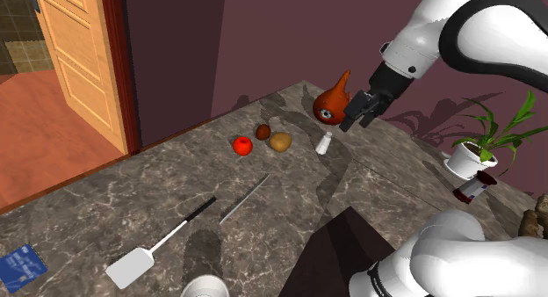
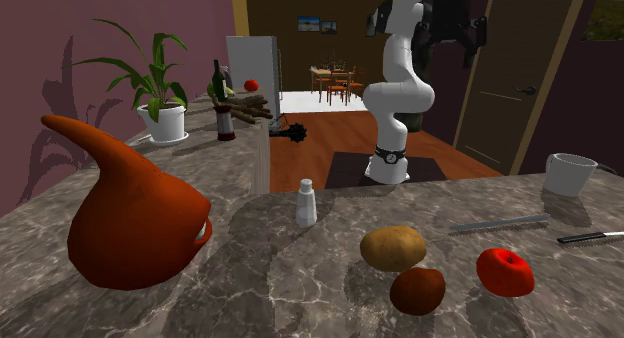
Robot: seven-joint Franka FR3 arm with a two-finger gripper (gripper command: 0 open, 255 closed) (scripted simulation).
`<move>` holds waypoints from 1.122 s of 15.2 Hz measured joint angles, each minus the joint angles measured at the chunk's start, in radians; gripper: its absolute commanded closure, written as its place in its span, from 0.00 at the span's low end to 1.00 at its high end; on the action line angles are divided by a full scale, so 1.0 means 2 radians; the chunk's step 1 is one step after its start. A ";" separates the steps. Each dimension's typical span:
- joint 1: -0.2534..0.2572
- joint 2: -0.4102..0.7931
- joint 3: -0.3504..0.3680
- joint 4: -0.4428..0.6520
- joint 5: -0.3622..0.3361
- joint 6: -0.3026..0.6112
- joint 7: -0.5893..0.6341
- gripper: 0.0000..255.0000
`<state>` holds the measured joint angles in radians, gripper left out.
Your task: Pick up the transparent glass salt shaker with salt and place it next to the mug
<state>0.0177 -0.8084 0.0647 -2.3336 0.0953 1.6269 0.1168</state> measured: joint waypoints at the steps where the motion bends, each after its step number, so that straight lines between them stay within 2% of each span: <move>1: 0.000 0.000 0.000 0.000 0.000 0.000 0.000 0.00; 6: -0.013 0.010 -0.025 -0.039 -0.021 0.054 -0.032 0.00; 17: -0.048 0.106 -0.098 -0.094 -0.068 0.224 -0.113 0.00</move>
<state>-0.0775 -0.5972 -0.1306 -2.5213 -0.0402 2.0740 -0.1096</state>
